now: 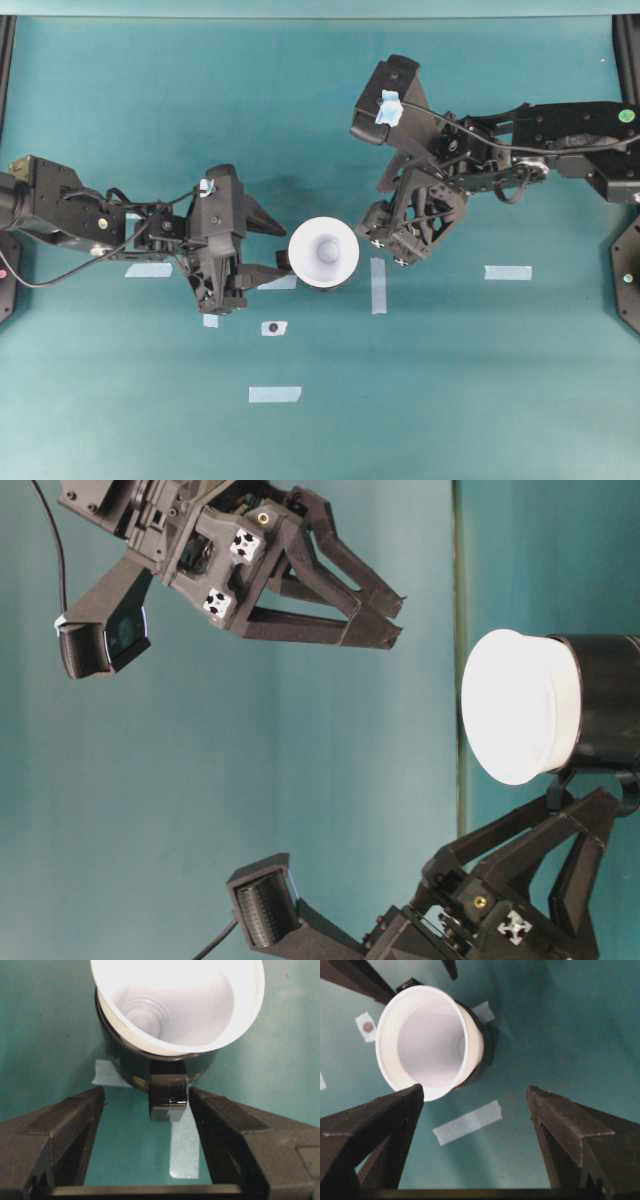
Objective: Holding the cup holder with the left arm, the right arm places the cup into the cup holder.
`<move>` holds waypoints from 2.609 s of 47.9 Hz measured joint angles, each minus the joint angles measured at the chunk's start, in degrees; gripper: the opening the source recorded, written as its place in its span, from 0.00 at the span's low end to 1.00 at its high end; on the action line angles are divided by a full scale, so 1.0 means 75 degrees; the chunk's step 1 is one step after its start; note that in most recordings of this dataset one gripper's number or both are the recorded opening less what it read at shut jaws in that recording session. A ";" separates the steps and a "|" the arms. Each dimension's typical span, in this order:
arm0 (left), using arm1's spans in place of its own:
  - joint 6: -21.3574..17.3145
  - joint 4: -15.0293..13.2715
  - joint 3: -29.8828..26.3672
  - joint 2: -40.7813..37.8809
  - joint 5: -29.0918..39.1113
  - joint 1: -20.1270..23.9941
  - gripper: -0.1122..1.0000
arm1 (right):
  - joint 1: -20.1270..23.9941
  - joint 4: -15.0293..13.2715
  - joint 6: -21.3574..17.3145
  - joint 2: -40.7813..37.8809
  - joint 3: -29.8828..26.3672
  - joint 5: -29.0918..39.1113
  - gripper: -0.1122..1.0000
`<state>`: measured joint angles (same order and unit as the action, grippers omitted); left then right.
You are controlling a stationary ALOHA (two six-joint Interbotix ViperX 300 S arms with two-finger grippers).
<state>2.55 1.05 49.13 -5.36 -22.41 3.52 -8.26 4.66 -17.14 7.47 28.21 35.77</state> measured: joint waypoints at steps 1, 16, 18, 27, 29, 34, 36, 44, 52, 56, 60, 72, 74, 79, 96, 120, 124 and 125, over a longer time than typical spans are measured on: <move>0.0000 0.0000 0.0000 0.0023 0.0000 0.0000 0.79 | 0.0000 0.0000 -0.0012 0.0000 0.0000 0.0000 0.91; 0.0000 0.0012 0.0000 0.0164 0.0035 -0.0023 0.80 | 0.0000 0.0000 0.0000 0.0000 0.0023 -0.0012 0.91; 0.0000 0.0012 0.0000 0.0176 0.0035 -0.0047 0.80 | 0.0000 0.0012 -0.0012 0.0000 0.0023 -0.0023 0.91; 0.0023 0.0000 0.0000 0.0223 0.0176 -0.0164 0.83 | -0.0012 0.0000 -0.0012 0.0000 0.0035 -0.0141 0.91; 0.0023 0.0012 0.0000 0.0246 0.0234 -0.0188 0.83 | 0.0000 0.0000 0.0000 0.0000 0.0047 -0.0164 0.91; 0.0023 0.0012 0.0012 0.0328 0.0340 -0.0211 0.84 | 0.0000 0.0000 -0.0012 0.0012 0.0059 -0.0188 0.91; 0.0023 0.0012 0.0000 0.0375 0.0387 -0.0211 0.85 | 0.0000 0.0000 -0.0012 0.0012 0.0070 -0.0188 0.91; 0.0023 0.0012 0.0047 0.0586 0.0445 -0.0199 0.85 | -0.0012 0.0000 -0.0012 0.0000 0.0070 -0.0199 0.91; 0.0023 0.0000 0.0117 0.0691 0.0457 -0.0211 0.85 | 0.0000 0.0000 0.0000 0.0000 0.0082 -0.0199 0.91; 0.0023 0.0000 0.0117 0.0727 0.0504 -0.0211 0.85 | 0.0000 0.0000 0.0000 0.0000 0.0082 -0.0211 0.91; 0.0023 0.0012 0.0117 0.0762 0.0598 -0.0211 0.85 | 0.0000 0.0000 -0.0012 0.0000 0.0082 -0.0211 0.91; 0.0023 0.0012 0.0117 0.0844 0.0656 -0.0211 0.85 | 0.0000 0.0012 0.0000 0.0012 0.0094 -0.0211 0.91; 0.0023 0.0000 0.0117 0.0844 0.0656 -0.0211 0.85 | 0.0000 0.0000 -0.0012 0.0000 0.0094 -0.0211 0.91; 0.0023 0.0012 0.0117 0.0855 0.0656 -0.0211 0.85 | 0.0000 0.0012 -0.0012 0.0000 0.0082 -0.0211 0.91; 0.0023 0.0012 0.0117 0.0855 0.0656 -0.0211 0.85 | 0.0012 0.0000 -0.0012 0.0000 0.0094 -0.0211 0.91; 0.0023 0.0000 0.0117 0.0855 0.0656 -0.0211 0.85 | 0.0023 0.0012 -0.0094 0.0000 0.0094 -0.0211 0.91; 0.0023 0.0000 0.0117 0.0855 0.0645 -0.0211 0.85 | 0.0023 0.0012 -0.0117 0.0000 0.0094 -0.0211 0.91; 0.0023 0.0012 0.0117 0.0855 0.0656 -0.0211 0.85 | 0.0023 0.0000 -0.0117 0.0000 0.0105 -0.0211 0.91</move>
<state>2.72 1.14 50.01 1.05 -17.49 1.93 -8.09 4.66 -18.02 7.47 29.00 34.19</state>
